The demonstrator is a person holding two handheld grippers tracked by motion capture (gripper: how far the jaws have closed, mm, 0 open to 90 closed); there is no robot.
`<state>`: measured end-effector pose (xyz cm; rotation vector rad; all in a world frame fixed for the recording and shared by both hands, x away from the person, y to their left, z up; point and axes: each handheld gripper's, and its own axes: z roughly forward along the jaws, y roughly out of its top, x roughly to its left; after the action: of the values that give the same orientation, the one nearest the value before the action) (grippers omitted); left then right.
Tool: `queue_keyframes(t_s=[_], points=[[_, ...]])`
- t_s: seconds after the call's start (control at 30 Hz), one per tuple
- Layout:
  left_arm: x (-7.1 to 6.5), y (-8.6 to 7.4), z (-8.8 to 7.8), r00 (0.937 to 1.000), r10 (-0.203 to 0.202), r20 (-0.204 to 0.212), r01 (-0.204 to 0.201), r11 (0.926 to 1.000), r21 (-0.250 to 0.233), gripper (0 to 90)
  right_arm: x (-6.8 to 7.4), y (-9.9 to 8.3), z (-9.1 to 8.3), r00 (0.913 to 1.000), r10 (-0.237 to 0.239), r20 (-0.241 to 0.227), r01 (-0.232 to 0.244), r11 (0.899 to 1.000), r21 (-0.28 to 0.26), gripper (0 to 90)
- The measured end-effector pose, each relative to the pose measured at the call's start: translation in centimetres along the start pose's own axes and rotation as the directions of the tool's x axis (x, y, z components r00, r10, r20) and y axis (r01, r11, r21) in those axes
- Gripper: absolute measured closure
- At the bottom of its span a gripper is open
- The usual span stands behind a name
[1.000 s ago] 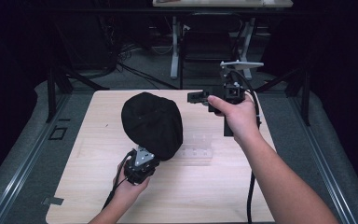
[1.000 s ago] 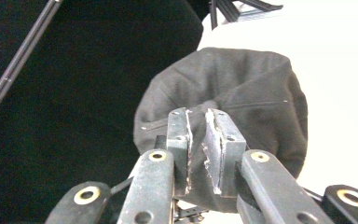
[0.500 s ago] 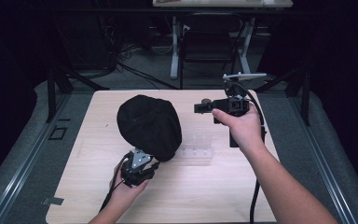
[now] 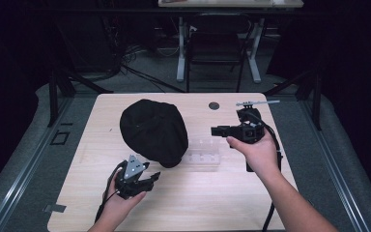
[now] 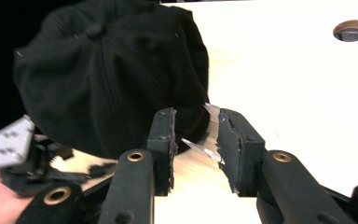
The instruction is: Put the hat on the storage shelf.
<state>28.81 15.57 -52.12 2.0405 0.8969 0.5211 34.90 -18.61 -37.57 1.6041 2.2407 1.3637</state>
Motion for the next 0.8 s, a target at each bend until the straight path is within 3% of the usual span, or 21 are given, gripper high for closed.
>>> queue_keyframes(t_s=[0.13,0.17,0.27,0.37,0.43,0.53,0.6,0.7,0.8], points=[[0.3,-0.3,-0.2,0.9999,-0.013,0.004,0.013,0.9998,-0.012,44.8,-0.4,-1.3,0.1,0.9997,-0.017,0.020,0.017,1.000,-0.010,63.1],[0.4,-0.5,-0.2,0.9998,-0.016,0.012,0.017,0.9997,-0.017,44.8,-0.5,-2.1,0.2,0.9975,-0.053,0.046,0.053,0.999,0.000,62.8],[0.7,-1.1,0.1,0.9986,-0.043,0.029,0.044,0.9989,-0.018,44.8,-0.5,-3.2,0.4,0.9948,-0.085,0.056,0.086,0.996,-0.003,62.5],[0.7,-1.4,0.2,0.9984,-0.050,0.024,0.051,0.9986,-0.016,44.8,-0.4,-4.4,0.8,0.9870,-0.130,0.095,0.132,0.991,-0.017,61.8],[0.7,-1.5,0.3,0.9985,-0.051,0.022,0.051,0.9986,-0.015,44.8,-0.4,-5.1,1.1,0.9745,-0.182,0.131,0.185,0.983,-0.009,61.5],[0.7,-1.6,0.3,0.9989,-0.044,0.017,0.045,0.9988,-0.018,44.7,-0.5,-6.1,1.5,0.9673,-0.201,0.154,0.202,0.979,0.009,61.3],[0.7,-1.7,0.3,0.9991,-0.039,0.013,0.039,0.9990,-0.022,44.4,-0.6,-6.7,1.7,0.9573,-0.230,0.176,0.233,0.973,0.003,60.6],[0.8,-1.9,0.4,0.9991,-0.041,0.011,0.041,0.9990,-0.017,44.4,-1.1,-7.8,2.2,0.9531,-0.236,0.189,0.238,0.971,0.017,60.6],[0.8,-2.0,0.4,0.9989,-0.046,0.009,0.047,0.9988,-0.015,44.4,-1.7,-8.8,2.6,0.9553,-0.220,0.198,0.221,0.975,0.016,60.6]])
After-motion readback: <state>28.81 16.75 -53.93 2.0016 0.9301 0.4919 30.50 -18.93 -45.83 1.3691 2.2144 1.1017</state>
